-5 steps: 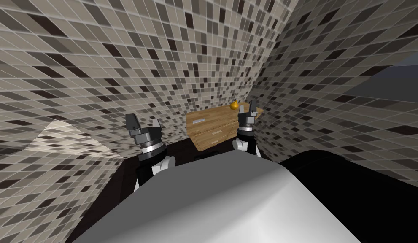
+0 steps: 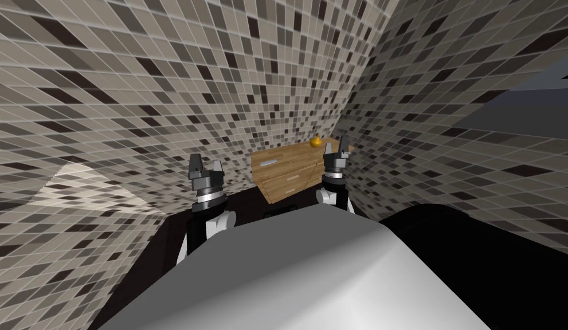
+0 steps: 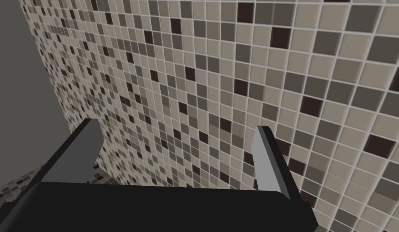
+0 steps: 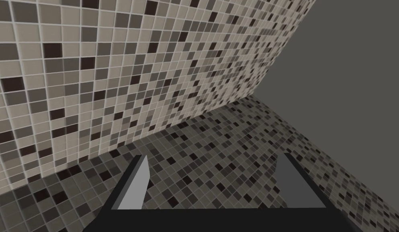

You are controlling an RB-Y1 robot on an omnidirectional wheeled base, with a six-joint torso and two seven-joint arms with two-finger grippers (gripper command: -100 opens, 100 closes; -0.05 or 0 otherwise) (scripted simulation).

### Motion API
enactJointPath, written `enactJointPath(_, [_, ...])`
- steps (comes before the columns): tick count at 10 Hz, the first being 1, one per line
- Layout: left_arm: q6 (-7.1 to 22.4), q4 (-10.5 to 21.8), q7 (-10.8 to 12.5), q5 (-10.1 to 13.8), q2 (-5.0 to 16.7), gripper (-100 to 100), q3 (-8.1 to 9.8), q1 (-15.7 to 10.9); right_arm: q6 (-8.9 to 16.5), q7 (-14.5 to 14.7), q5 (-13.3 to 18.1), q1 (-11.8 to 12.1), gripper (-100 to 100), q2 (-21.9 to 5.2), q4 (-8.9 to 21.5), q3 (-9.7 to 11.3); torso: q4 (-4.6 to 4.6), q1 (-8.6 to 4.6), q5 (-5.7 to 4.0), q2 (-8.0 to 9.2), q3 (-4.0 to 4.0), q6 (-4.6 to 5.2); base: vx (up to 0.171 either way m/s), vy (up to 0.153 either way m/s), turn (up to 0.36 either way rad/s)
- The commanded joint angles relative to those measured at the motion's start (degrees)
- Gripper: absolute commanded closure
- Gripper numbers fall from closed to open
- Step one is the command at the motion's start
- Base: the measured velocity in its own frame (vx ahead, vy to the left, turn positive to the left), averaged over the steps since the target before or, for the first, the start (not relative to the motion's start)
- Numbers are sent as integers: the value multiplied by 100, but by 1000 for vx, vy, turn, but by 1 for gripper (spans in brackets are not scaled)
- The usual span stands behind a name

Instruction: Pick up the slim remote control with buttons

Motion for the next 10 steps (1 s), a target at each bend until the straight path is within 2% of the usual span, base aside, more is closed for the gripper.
enactJointPath(1, [286, 75, 83, 94, 205, -100, 106, -188, 0, 0, 0, 0, 0, 0, 0, 0, 0, 0, 0, 0, 0, 0, -80, -31, -68])
enactJointPath(2, [375, 75, 83, 94, 205, -100, 106, -188, 0, 0, 0, 0, 0, 0, 0, 0, 1, -5, -1, 5, 3, 1, -69, -21, -19])
enactJointPath(3, [579, 153, 138, 157, 340, -100, 166, -309, 0, 0, 0, 0, 0, 0, 0, 0, 1, -3, -1, 4, 3, -1, -70, -13, -49])
enactJointPath(4, [622, 153, 138, 157, 340, -100, 166, -309, 0, 0, 0, 0, 0, 0, 0, 0, 1, 0, 0, 5, 3, 0, -50, -15, -28])
enactJointPath(5, [842, 241, 198, 227, 478, -100, 235, -439, 0, 0, 0, 0, 0, 0, 0, 0, 0, 0, 0, -2, 0, -1, -61, -30, -54])
enactJointPath(6, [895, 241, 198, 227, 478, -100, 235, -439, 0, 0, 0, 0, 0, 0, 0, 0, 0, -5, -1, 0, 0, 0, -57, -21, -31])
enactJointPath(7, [1125, 337, 263, 304, 618, -100, 310, -577, 0, 0, 0, 0, 0, 0, 0, 0, 0, -2, -1, -1, 0, -1, -70, -16, -64])
enactJointPath(8, [1190, 337, 263, 304, 618, -100, 310, -577, 0, 0, 0, 0, 0, 0, 0, 0, 0, 0, 0, 2, 1, 0, -52, -17, -43])
enactJointPath(9, [1390, 444, 333, 385, 761, -100, 393, -721, 0, 0, 0, 0, 0, 0, 0, 0, 0, -1, 0, -2, 0, -1, -57, -22, -82])
enactJointPath(10, [1508, 444, 333, 385, 761, -100, 393, -721, 0, 0, 0, 0, 0, 0, 0, 0, 0, -2, -1, -1, -1, 0, -55, -24, -43])
